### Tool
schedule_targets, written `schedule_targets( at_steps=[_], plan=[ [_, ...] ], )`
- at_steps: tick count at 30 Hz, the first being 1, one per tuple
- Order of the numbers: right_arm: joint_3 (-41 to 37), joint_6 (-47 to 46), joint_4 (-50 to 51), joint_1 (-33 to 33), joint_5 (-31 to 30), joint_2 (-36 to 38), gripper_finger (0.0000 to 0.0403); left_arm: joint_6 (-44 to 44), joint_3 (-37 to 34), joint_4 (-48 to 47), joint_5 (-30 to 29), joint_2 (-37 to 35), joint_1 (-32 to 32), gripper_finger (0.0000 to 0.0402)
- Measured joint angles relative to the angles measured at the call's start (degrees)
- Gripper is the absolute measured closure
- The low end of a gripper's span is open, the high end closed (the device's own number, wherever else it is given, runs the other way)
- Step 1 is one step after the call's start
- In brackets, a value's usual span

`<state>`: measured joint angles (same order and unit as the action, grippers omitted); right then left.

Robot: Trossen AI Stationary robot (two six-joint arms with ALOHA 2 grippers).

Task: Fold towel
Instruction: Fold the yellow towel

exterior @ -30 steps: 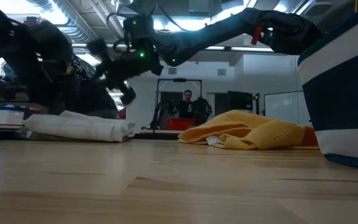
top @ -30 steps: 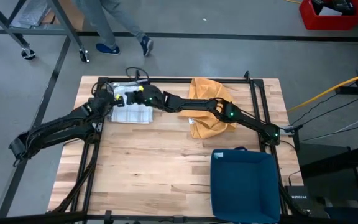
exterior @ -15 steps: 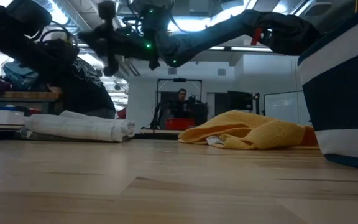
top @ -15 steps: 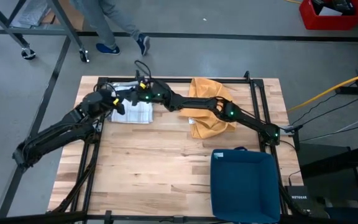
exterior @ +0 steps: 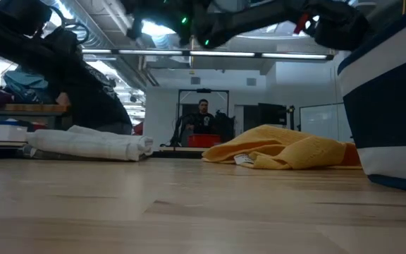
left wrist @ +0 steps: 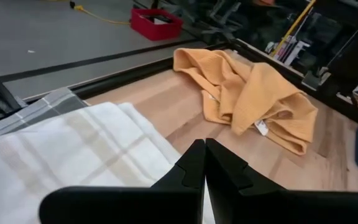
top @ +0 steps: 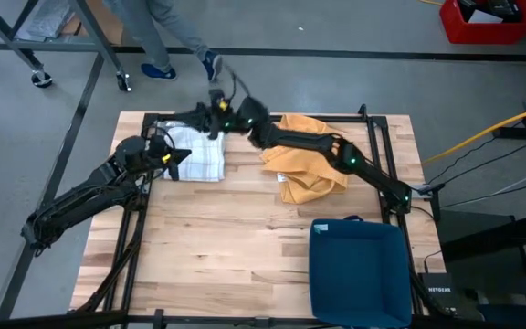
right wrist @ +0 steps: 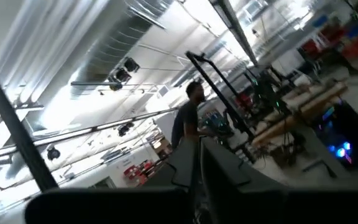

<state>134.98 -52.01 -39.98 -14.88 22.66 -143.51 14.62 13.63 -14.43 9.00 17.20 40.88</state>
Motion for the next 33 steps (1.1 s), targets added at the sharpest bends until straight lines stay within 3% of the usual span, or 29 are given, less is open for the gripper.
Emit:
schedule_targets(
  at_steps=[5, 13, 17, 25, 33],
  plan=[
    [0.02, 4.25, 4.28, -2.13, 6.13, 7.08, 0.0375, -0.51, 0.02, -0.51, -0.07, 0.04, -0.02, 0.0399],
    [0.06, 3.83, 13.29, -6.27, 28.01, 15.93, 0.0375, -0.05, 0.02, -0.44, -0.18, 0.06, -0.02, 0.0399],
    [0.06, 3.48, 23.38, -7.49, 32.5, 19.62, 0.0375, -1.67, 0.02, -0.48, -0.52, 0.06, -0.01, 0.0398],
    [0.04, 15.15, 49.18, -7.69, 30.1, 25.08, 0.0375, -1.23, 0.02, -1.99, -0.75, 0.1, -0.02, 0.0398],
    [0.02, 32.37, 87.22, -7.6, 9.93, 27.81, 0.0375, -1.23, 0.02, -5.36, -0.75, 0.08, -0.02, 0.0398]
  ],
)
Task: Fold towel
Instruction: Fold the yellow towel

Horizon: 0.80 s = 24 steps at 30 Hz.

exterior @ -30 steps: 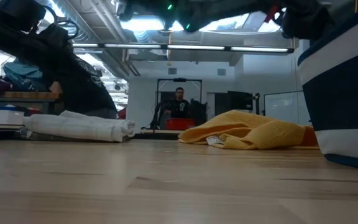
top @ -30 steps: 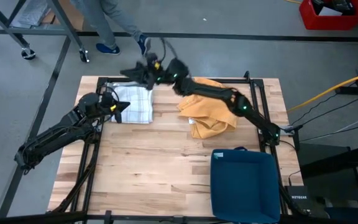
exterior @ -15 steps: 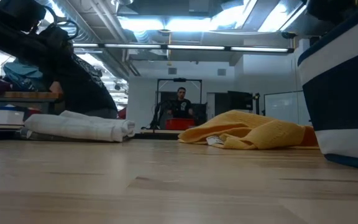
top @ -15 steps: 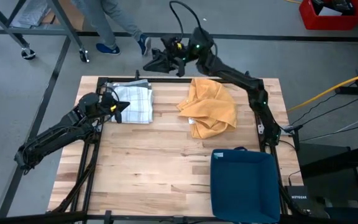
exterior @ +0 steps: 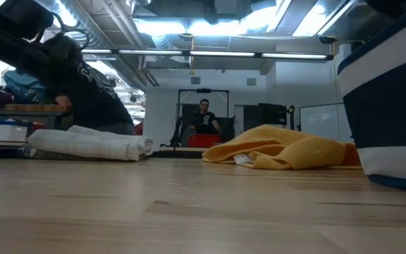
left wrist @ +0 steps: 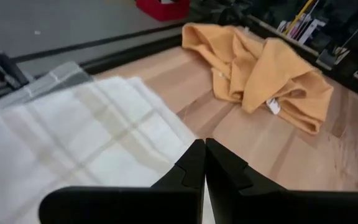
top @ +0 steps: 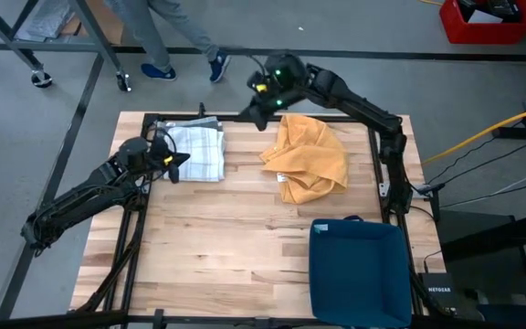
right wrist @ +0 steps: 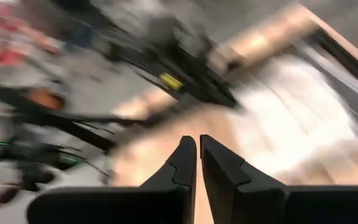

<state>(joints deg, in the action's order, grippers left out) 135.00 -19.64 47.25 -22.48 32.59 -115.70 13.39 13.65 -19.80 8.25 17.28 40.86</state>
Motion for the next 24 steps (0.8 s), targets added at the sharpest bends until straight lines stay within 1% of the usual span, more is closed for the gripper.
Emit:
schedule_targets(
  at_steps=[3, 8, 10, 13, 17, 19, 22, 24],
  plan=[
    [0.0, 2.17, 11.62, 0.32, -7.06, 0.11, 0.0375, 0.05, 0.0, -1.65, 0.0, 0.02, 0.0, 0.0398],
    [-1.86, 2.48, 26.23, 3.1, -19.22, 0.13, 0.0375, 1.08, -0.07, -4.14, 0.03, 0.03, 0.0, 0.0398],
    [-3.13, 2.55, 29.9, 4.56, -23.58, 0.14, 0.0375, 2.66, -0.09, -4.5, 0.02, 0.17, 0.0, 0.0398],
    [-6.07, 2.56, 32.02, 6.83, -28.97, 0.15, 0.0375, 4.54, -0.09, -4.97, 0.07, 0.2, 0.0, 0.0398],
    [-10.44, 4.09, 32.34, 9.3, -33.24, 0.16, 0.0375, 5.59, -0.13, -4.19, 0.66, 0.87, 0.0, 0.0398],
    [-12.82, 5.44, 32.72, 10.28, -34.39, 0.15, 0.0375, 7.23, -0.17, -2.0, 3.23, 1.68, 0.0, 0.0398],
    [-16.5, 7.05, 33.04, 11.32, -34.83, 0.15, 0.0375, 10.23, -0.17, 4.53, 8.35, 3.71, -0.97, 0.0398],
    [-18.95, 8.28, 33.75, 11.51, -34.9, 0.15, 0.0375, 11.47, -0.17, 9.66, 9.58, 5.58, -2.58, 0.0398]
  ],
)
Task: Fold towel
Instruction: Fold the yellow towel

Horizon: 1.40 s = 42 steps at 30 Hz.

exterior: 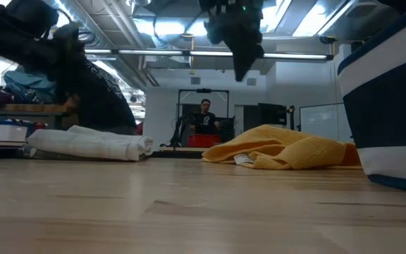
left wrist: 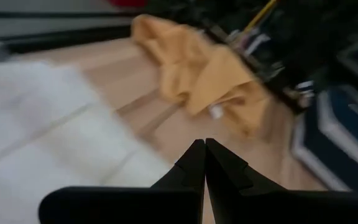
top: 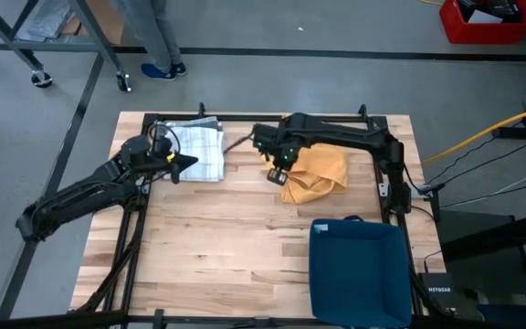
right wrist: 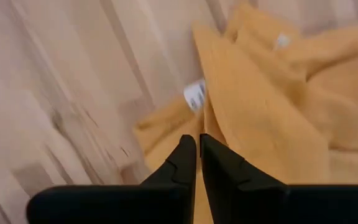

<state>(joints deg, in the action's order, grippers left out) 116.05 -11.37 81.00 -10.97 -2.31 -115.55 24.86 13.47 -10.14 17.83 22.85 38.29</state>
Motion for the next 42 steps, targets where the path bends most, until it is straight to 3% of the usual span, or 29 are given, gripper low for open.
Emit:
schedule_targets(
  at_steps=[8, 18, 23, 35, 42],
  plan=[
    [-8.12, 0.12, 3.5, 0.12, 0.31, 0.0, 0.0375, -4.61, 0.0, 20.52, 0.02, 12.25, -8.66, 0.0398],
    [-11.77, 0.12, 5.58, 0.09, 0.33, 0.0, 0.0375, -26.64, 0.3, 42.08, 0.02, 32.84, -18.23, 0.0398],
    [-11.8, 0.12, 7.13, 0.09, 0.33, 0.0, 0.0375, -30.85, 3.02, 50.82, -0.53, 42.36, -20.26, 0.0398],
    [-11.8, 0.1, 9.09, 0.09, 0.41, -0.04, 0.0374, -24.23, 17.37, 52.18, -1.15, 63.72, -21.51, 0.0398],
    [-11.8, 0.14, 9.08, 0.07, 1.86, -0.07, 0.0374, -25.15, 24.29, 46.98, -1.14, 69.66, -21.53, 0.0398]
  ],
)
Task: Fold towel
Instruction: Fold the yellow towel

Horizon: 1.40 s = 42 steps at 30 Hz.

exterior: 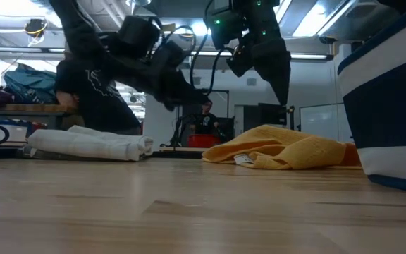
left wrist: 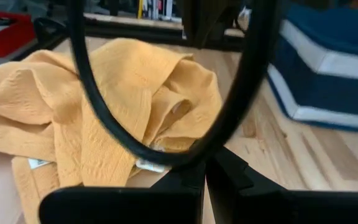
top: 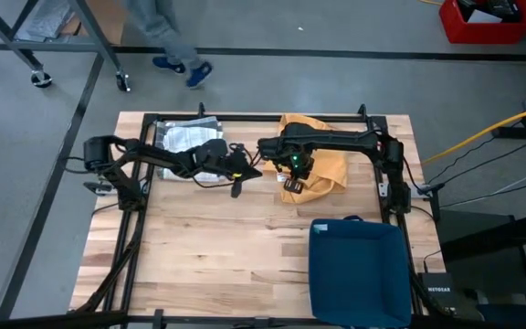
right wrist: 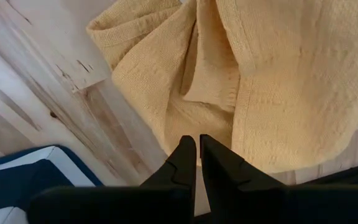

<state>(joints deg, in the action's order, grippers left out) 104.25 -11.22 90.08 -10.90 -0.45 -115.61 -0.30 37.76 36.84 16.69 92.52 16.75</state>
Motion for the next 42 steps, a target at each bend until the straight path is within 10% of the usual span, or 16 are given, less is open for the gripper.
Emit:
schedule_targets(
  at_steps=[29, 42],
  plan=[
    [0.0, -0.28, -22.77, 0.0, -1.57, -0.04, 0.0374, -2.93, 2.64, -6.97, -0.37, 0.6, 0.13, 0.0398],
    [0.0, 9.93, -13.57, 0.0, -2.37, -1.37, 0.0328, -10.64, 2.64, -14.22, -4.24, 0.71, 0.11, 0.0352]
  ],
)
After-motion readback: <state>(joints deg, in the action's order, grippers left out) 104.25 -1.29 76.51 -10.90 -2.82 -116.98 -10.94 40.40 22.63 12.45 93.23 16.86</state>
